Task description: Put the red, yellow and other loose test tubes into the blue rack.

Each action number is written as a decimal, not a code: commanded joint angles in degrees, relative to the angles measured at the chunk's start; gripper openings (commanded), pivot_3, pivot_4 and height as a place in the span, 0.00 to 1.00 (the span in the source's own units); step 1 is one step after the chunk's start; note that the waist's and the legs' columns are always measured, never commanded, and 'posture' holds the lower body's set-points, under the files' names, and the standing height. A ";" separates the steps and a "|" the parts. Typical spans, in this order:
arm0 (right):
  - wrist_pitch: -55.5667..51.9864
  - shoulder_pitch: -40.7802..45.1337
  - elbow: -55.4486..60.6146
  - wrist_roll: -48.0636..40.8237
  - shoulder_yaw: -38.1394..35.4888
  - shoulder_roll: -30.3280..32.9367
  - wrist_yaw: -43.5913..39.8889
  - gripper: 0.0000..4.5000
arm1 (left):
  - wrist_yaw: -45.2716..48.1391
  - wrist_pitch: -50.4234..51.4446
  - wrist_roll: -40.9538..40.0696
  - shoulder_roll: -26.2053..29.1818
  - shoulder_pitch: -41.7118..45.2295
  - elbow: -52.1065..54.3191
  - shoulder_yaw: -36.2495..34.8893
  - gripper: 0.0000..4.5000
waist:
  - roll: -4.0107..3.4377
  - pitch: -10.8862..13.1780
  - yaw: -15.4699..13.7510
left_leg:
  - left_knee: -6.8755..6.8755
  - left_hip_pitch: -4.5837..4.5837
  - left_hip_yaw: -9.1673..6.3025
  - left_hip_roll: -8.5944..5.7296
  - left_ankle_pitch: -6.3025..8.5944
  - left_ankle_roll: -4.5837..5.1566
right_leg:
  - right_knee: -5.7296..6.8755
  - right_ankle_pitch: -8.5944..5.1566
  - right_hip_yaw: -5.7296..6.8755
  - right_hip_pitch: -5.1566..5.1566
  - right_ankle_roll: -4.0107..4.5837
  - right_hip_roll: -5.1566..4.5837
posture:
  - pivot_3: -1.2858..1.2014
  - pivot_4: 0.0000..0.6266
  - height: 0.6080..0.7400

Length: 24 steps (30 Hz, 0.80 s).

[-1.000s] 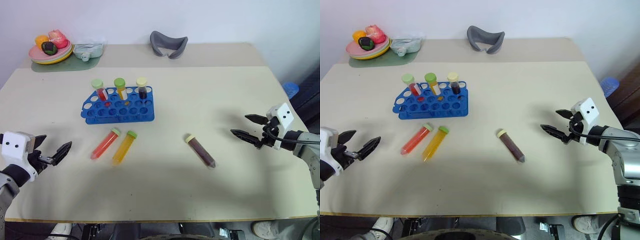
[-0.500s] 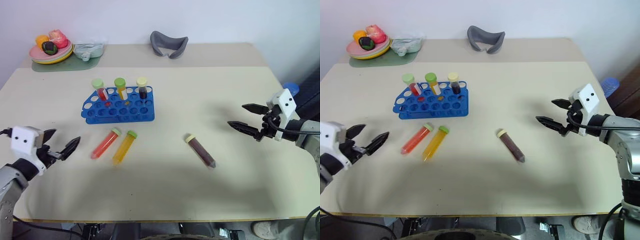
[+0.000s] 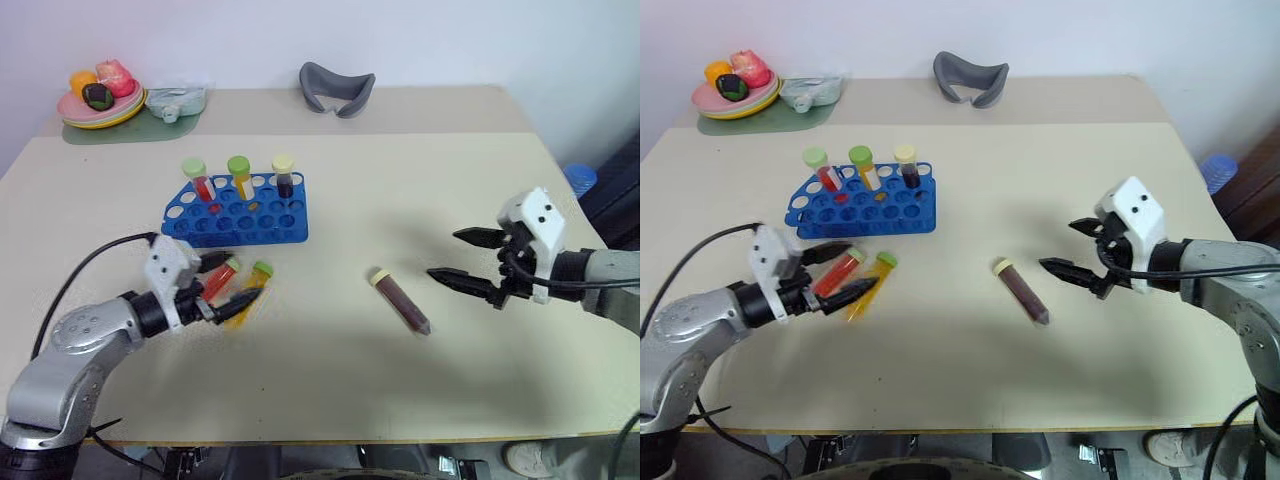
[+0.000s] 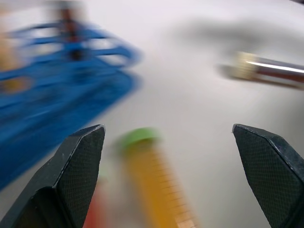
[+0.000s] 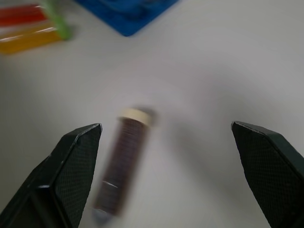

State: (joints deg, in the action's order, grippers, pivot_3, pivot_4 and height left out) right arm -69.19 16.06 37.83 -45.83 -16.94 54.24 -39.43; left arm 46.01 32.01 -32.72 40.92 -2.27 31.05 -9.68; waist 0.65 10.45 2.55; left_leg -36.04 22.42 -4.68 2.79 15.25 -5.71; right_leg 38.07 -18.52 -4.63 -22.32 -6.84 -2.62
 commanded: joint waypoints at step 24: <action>-23.31 17.42 -17.28 -34.83 18.95 -16.93 67.71 0.99 | 1.95 -7.02 3.80 -0.84 -3.93 2.11 4.97 0.98 | 0.00 0.00 -0.01 | -0.02 0.13 -0.03 0.00 0.02 0.04 | 0.02 0.00 0.01 -0.13 0.01 -0.01 | 0.52 0.24 1.00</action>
State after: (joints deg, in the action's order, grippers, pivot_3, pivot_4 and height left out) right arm -92.11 32.33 21.37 -76.51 2.11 37.36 24.31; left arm 47.51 26.54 -29.22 40.25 -6.36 32.33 -5.13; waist 0.65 10.46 2.54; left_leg -36.06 22.55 -4.70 2.79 15.26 -5.67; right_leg 38.09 -18.52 -4.62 -22.45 -6.83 -2.63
